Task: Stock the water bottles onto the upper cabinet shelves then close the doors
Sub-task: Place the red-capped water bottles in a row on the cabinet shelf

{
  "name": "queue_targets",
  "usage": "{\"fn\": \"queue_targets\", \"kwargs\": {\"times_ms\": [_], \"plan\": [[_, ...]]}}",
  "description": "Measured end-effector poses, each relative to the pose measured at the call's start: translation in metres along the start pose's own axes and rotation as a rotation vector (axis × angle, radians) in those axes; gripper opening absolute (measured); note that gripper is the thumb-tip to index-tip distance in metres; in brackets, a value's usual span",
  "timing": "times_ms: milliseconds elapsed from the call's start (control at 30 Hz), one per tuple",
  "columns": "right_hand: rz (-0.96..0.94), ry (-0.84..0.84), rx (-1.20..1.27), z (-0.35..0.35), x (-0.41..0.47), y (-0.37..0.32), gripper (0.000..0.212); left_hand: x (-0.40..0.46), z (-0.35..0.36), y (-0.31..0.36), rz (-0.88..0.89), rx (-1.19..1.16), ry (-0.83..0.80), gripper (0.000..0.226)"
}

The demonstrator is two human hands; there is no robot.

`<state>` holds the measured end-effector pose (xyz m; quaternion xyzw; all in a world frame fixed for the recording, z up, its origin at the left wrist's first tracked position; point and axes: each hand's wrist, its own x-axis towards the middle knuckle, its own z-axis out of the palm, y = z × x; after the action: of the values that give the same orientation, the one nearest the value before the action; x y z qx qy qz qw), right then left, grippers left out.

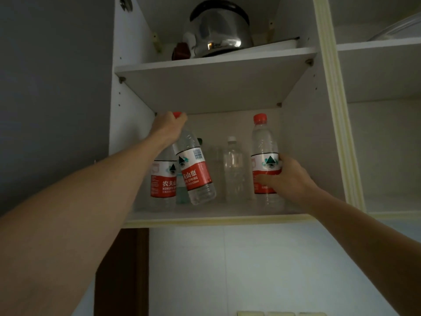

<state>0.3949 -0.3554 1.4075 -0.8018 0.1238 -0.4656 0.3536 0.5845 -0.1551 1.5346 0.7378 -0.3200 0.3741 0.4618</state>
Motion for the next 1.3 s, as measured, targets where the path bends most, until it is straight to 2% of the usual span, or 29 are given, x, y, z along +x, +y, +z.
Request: {"fn": "queue_targets", "kwargs": {"times_ms": [133, 267, 467, 567, 667, 833, 1167, 1233, 1300], "plan": [[0.000, -0.036, 0.048, 0.019, 0.005, -0.005, 0.044, 0.006, -0.005, -0.015, -0.024, 0.064, -0.034, 0.049], [-0.022, -0.004, 0.033, 0.029, 0.008, -0.005, 0.043, 0.011, -0.006, -0.030, -0.038, 0.257, -0.049, 0.062], [0.032, -0.018, 0.118, 0.035, 0.006, 0.004, 0.043, 0.017, -0.001, -0.043, -0.003, 0.373, 0.006, 0.055], [0.021, -0.014, 0.099, 0.036, 0.006, 0.005, 0.045, 0.016, 0.001, -0.035, -0.004, 0.451, 0.068, 0.061], [0.018, -0.015, 0.091, 0.036, 0.005, 0.006, 0.046, 0.017, 0.007, -0.028, 0.093, 0.664, 0.064, 0.061], [-0.032, 0.010, 0.049, 0.037, 0.002, 0.010, 0.049, 0.021, 0.015, -0.028, 0.196, 0.775, 0.097, 0.054], [0.016, -0.002, 0.109, 0.034, 0.010, 0.017, 0.043, 0.016, 0.019, -0.031, 0.133, 0.917, 0.128, 0.057], [0.027, -0.035, 0.107, 0.028, 0.015, 0.018, 0.036, 0.011, 0.020, -0.022, 0.185, 0.909, 0.154, 0.062], [0.021, -0.097, 0.087, 0.019, 0.023, 0.020, 0.020, 0.003, 0.026, -0.008, 0.389, 0.805, 0.223, 0.063]]}}
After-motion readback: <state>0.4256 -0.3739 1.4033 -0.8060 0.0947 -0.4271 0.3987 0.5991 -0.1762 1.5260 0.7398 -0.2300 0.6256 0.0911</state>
